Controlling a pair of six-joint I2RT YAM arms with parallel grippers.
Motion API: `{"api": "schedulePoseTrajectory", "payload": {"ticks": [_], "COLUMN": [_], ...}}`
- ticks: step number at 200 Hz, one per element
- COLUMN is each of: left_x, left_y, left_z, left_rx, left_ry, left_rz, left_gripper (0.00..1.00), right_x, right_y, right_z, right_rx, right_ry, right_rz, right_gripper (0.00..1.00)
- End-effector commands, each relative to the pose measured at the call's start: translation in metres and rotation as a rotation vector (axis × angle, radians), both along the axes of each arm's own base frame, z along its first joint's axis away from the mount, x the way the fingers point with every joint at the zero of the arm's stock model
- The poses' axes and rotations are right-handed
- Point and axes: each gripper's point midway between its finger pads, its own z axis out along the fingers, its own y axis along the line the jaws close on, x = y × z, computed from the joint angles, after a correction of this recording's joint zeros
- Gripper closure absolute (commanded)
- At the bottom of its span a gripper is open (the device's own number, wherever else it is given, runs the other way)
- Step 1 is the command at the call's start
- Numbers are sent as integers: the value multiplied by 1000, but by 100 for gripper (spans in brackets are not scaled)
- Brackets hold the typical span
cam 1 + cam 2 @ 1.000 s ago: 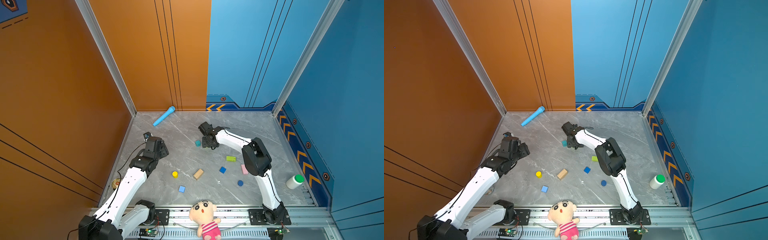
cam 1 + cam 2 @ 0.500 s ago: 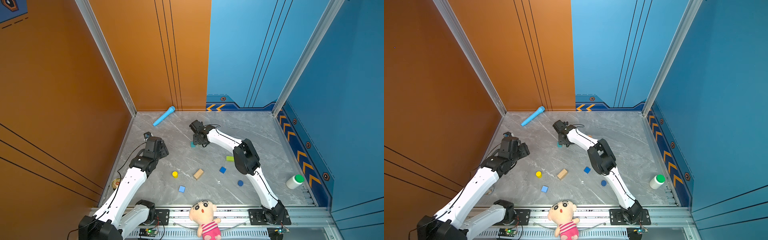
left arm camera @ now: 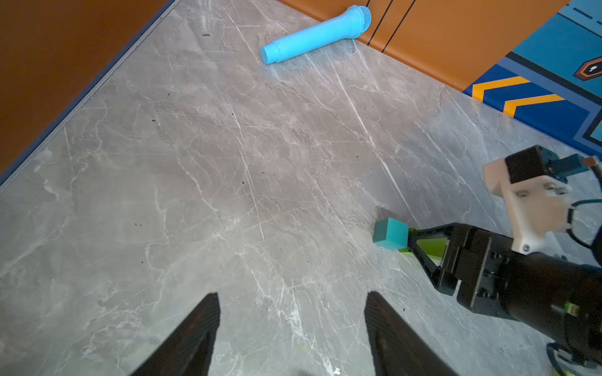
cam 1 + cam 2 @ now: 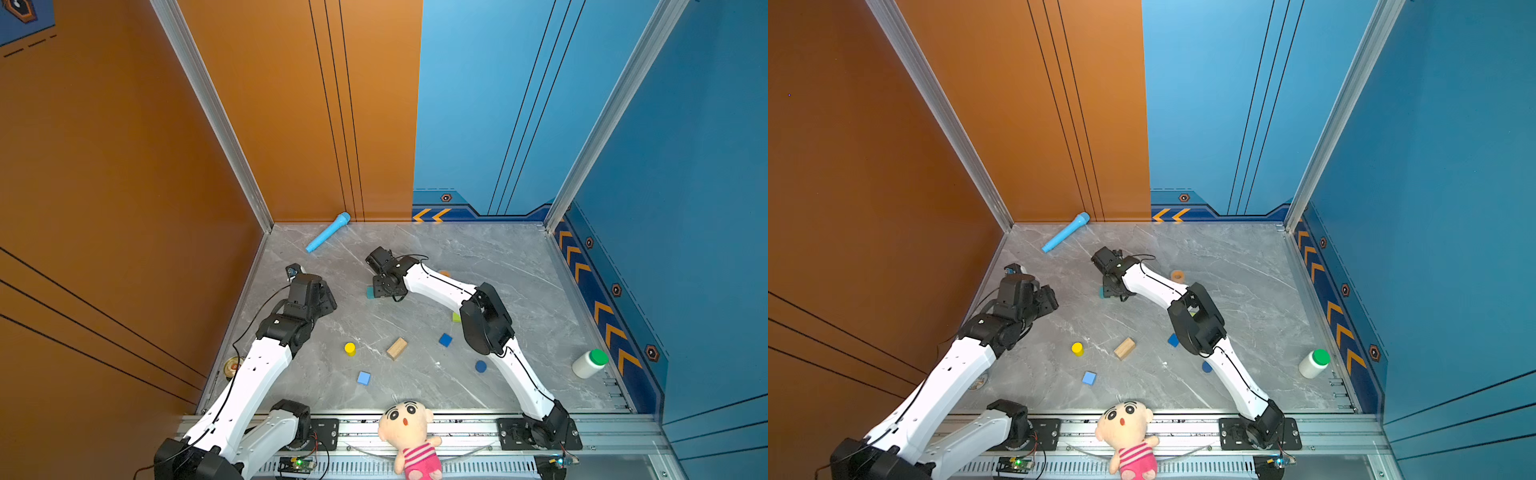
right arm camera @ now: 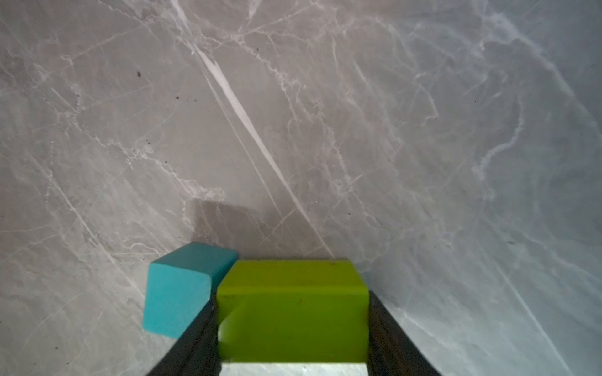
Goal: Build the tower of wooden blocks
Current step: 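Carry the green block with the right gripper toward the teal cube, then lower the green block beside the teal cube and open the right gripper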
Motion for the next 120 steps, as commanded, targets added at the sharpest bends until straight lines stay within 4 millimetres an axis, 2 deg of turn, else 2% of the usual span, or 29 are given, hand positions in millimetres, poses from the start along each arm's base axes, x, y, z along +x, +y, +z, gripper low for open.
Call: {"api": "schedulePoseTrajectory", "payload": {"ticks": [1, 68, 120], "left_x": [-1, -1, -2], "left_y": [4, 5, 5], "left_z": [7, 6, 5], "left_rx": [18, 19, 19], "left_ry": [-26, -25, -23], "left_rz": [7, 12, 9], "left_gripper": [27, 27, 27], "right_x": [-14, -15, -16], "right_y": [-39, -77, -81], "right_z": [-30, -27, -28], "right_rx": [-109, -174, -181], "right_ry": [97, 84, 85], "right_rz": [-57, -155, -165], "right_gripper": [68, 66, 57]}}
